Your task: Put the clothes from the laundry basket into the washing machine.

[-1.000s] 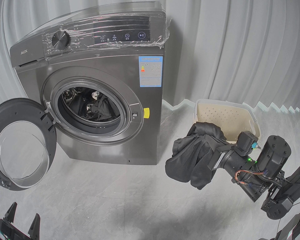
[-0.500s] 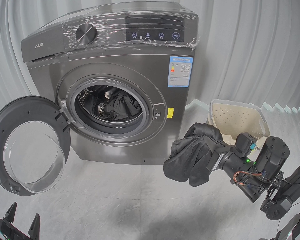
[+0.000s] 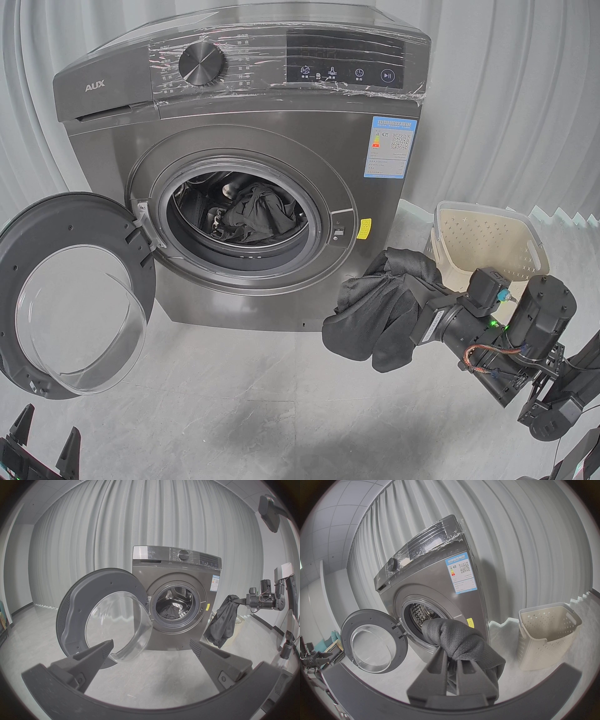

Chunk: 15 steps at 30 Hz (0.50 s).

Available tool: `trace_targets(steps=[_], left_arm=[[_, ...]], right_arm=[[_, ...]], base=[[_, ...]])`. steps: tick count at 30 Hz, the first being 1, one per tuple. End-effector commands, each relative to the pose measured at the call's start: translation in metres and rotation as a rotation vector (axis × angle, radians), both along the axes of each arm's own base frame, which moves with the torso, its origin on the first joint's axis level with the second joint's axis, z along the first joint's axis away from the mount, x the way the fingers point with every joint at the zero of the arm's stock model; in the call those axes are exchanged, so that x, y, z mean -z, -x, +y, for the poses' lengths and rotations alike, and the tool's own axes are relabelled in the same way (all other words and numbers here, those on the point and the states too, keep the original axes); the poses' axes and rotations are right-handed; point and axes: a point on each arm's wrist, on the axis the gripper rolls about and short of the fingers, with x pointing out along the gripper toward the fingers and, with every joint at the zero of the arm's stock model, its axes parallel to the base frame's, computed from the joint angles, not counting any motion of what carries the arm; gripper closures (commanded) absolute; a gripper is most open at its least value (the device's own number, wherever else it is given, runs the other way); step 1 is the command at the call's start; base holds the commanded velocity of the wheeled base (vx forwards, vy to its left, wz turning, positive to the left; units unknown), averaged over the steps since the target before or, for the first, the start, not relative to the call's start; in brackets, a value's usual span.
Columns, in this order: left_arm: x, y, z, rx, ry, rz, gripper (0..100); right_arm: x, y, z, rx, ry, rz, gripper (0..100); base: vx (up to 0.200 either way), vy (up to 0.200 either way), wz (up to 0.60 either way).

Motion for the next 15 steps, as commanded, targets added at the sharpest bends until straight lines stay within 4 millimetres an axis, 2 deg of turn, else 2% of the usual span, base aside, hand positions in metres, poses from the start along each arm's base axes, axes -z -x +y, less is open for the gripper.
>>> trace_targets(steps=[1,9,15], left_arm=[[0.0044,0.0002,0.0000,0.001,0.000,-0.002,0],[0.0044,0.0002,0.0000,0.001,0.001,-0.002,0],[0.0044,0.0002,0.0000,0.001,0.001,-0.002,0]], right_arm=[[0.0006,-0.0001,0.0003,0.000,0.001,0.002,100],[0.0010,-0.0003,0.0004,0.000,0.002,0.003,100],[0.0018,-0.0006,0.0007,0.000,0.004,0.005,100]], base=[[0.000,0.000,0.00],[0.000,0.000,0.00],[0.000,0.200,0.00]])
